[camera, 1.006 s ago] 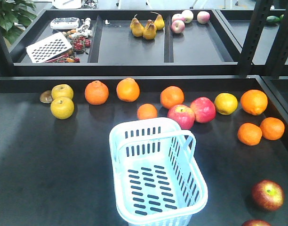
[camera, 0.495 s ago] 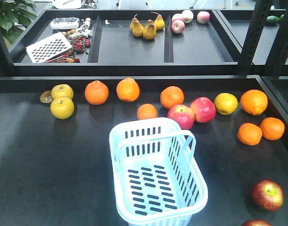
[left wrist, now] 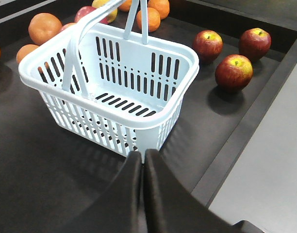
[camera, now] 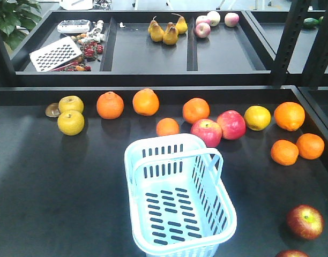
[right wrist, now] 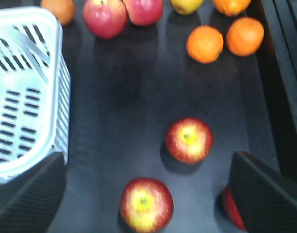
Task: Pick three apples into basket with both arms
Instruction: 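Reach the right gripper down to the red apple nearest the robot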
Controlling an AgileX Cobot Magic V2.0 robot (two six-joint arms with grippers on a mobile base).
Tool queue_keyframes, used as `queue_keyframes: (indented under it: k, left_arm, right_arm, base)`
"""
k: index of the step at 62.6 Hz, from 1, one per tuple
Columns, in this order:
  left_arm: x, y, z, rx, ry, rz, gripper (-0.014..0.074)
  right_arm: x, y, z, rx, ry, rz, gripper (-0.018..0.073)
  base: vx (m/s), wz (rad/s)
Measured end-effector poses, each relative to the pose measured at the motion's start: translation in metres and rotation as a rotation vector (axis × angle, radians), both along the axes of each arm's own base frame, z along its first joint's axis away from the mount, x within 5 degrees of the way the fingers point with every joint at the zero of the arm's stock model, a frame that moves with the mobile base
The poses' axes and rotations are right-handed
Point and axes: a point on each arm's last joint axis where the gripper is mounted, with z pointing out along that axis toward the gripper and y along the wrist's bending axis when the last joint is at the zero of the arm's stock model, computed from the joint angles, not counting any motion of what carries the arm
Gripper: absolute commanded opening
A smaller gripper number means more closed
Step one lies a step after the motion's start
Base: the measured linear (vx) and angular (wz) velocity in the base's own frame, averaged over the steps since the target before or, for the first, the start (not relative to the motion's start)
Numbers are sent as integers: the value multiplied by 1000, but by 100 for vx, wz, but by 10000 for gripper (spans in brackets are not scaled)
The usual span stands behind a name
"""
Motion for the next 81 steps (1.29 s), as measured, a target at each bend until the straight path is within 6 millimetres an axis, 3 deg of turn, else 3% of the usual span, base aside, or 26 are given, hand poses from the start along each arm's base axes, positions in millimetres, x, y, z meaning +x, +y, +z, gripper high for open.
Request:
queue_keyframes:
  k: [16,38,81]
  left_arm:
    - [0,0,0,0,0,0,-8]
    - [0,0,0,0,0,0,-8]
    - [0,0,0,0,0,0,-8]
  right_arm:
    - [29,1,-24,-6,331,26,659]
    - [75,7,-64,45,610,68,625]
    - [109,7,-123,52,833,54,605]
  base:
    - [0,0]
    - [0,0]
    - [0,0]
